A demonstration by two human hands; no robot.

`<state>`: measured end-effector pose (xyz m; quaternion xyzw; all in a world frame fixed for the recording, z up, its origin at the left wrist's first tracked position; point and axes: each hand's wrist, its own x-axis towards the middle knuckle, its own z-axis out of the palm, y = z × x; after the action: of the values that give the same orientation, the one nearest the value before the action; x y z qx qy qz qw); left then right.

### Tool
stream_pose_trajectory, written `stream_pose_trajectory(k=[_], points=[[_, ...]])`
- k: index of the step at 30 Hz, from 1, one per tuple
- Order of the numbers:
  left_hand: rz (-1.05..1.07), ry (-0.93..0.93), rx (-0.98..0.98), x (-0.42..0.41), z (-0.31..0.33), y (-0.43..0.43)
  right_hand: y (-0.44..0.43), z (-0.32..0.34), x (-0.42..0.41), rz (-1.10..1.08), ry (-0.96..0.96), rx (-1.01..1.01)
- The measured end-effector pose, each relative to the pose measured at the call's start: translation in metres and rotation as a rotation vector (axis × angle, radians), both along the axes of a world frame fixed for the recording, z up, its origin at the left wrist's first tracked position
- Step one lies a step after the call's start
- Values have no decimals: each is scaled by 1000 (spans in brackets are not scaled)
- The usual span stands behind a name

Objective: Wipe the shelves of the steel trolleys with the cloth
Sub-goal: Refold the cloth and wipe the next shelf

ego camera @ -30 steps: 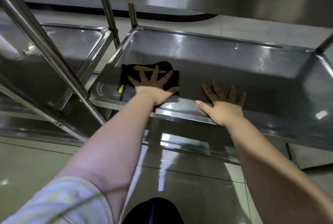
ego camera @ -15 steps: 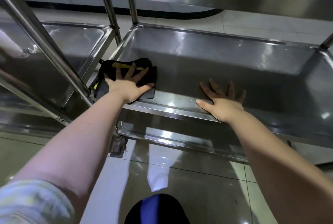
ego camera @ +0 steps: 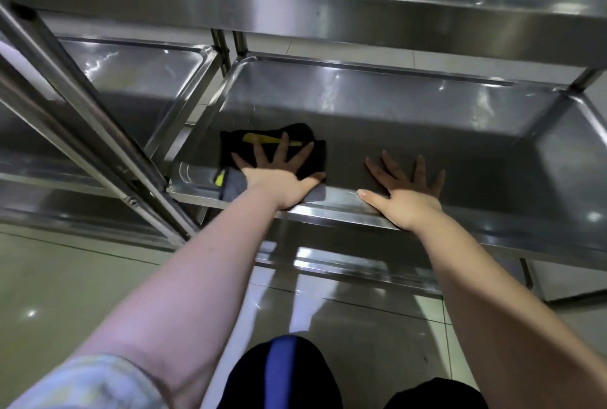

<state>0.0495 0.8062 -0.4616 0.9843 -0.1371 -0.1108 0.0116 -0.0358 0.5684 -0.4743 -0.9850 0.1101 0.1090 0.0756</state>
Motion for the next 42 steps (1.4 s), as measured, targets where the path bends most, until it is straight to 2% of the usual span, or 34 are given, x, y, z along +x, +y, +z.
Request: stream_pose_trajectory(k=[4,9,15,18,21,23,26,27,29,32,35,38,39,42], points=[[-93,-9,-12,-23,-1,-62,-7,1,-1,-143,-115,172],[-109,-44,-64,-15,-6,-44,-11,1,-3,-80,-68,61],[43,3,-4,24,-1,35,0,4,-1,-71,-51,28],[21,6,-1,7,1,13,4,2,-1,-70,-31,7],[-135,26,-24,-29,-4,-46,0,4,-1,-82,-41,37],[-171,42,-36,-42,-2,-67,-4,6,-2,-116,-112,122],[-187,4,-153,-43,6,-51,-5,9,-15,-164,-422,399],[-198,-35,-241,-44,8,-38,-1,13,-21,-134,-496,484],[-244,-134,-425,-50,13,-8,15,22,-31,48,-480,554],[-436,-215,-475,-57,11,31,40,23,-35,300,-331,363],[-506,-158,-462,-55,10,50,50,26,-36,231,-404,272],[-493,-142,-457,-54,16,47,57,36,-34,299,-383,18],[-503,-156,-448,-53,20,44,60,43,-31,302,-382,-11],[-504,-254,-466,-51,37,32,63,68,-22,151,-392,81]])
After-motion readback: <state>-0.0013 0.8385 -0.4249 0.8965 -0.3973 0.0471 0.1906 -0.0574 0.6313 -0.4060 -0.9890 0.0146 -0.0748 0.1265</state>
